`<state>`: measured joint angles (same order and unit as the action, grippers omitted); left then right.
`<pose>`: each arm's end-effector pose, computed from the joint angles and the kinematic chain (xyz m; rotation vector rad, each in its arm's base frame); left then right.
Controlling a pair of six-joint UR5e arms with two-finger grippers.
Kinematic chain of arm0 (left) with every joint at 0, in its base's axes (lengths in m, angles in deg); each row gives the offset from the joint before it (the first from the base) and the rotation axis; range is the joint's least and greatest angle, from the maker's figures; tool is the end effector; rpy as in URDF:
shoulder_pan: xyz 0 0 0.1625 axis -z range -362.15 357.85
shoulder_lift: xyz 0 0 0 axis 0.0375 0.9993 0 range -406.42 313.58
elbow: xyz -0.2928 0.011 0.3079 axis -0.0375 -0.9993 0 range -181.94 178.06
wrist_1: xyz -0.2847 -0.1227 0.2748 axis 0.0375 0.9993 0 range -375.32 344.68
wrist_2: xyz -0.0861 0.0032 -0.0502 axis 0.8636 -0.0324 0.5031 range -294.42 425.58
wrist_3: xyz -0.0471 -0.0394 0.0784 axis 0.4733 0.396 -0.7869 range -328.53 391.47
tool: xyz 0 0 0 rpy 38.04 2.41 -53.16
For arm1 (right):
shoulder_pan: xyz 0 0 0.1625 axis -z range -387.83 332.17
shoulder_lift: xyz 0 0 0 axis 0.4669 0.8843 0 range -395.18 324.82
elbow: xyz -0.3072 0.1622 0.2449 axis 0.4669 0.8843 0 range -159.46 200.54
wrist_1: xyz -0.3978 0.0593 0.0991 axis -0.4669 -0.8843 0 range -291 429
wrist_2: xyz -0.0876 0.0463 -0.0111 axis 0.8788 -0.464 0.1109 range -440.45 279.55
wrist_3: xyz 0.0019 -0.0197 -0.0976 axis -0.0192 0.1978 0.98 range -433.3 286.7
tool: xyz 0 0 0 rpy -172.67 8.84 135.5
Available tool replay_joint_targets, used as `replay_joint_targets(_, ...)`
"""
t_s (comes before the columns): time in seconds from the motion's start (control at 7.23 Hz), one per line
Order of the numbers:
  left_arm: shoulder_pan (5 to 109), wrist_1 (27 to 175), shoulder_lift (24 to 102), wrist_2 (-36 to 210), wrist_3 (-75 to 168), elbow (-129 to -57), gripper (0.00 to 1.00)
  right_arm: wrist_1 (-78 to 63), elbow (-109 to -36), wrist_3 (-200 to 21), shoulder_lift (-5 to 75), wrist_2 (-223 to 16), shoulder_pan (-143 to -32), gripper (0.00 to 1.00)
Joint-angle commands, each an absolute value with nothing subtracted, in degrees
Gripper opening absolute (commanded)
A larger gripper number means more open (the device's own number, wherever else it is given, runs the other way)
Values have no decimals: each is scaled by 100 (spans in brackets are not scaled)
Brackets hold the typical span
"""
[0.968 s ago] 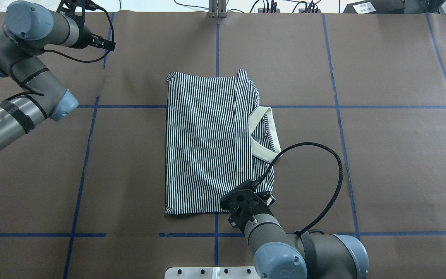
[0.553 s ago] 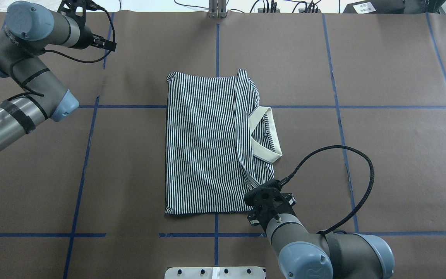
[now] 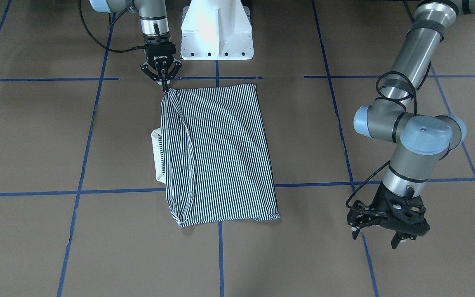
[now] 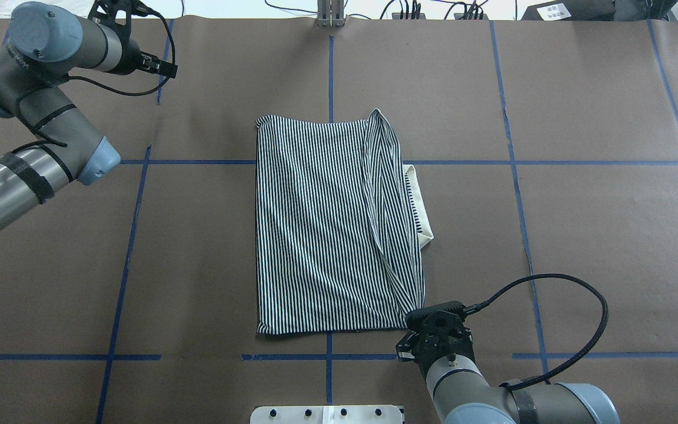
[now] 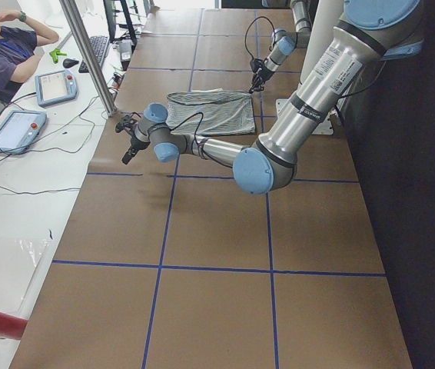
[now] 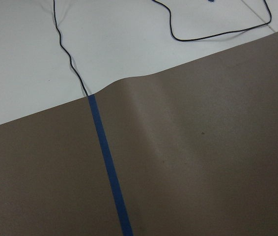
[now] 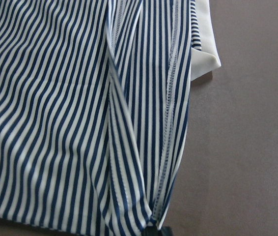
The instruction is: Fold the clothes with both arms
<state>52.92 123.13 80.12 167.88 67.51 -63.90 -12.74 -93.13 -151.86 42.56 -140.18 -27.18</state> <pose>0.3529 -0.7012 0.4156 0.6918 0.7347 0.0890 -0.5413 -0.1773 0.3398 0.5690 -0.7013 0.0071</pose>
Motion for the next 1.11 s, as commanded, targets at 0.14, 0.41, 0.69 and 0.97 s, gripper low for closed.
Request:
replay_joint_targets(0.14, 5226, 12320, 8006, 16788, 6751, -6390, 100, -1266, -9616, -15223, 4182, -14239, -2861, 100)
replay_joint_targets(0.41, 5217, 12320, 8006, 16788, 6751, -6390, 100, -1300, -9565, -14427, 3727, -15064, -3606, 100)
replay_joint_targets(0.69, 5112, 12328, 8006, 16788, 6986, -6417, 100, -1301, -9225, -13862, 3358, -15383, -4012, 100)
replay_joint_targets(0.97, 5041, 12320, 8006, 16788, 7119, -6540, 100, -1562, -8923, -13529, 2829, -15871, -4250, 61)
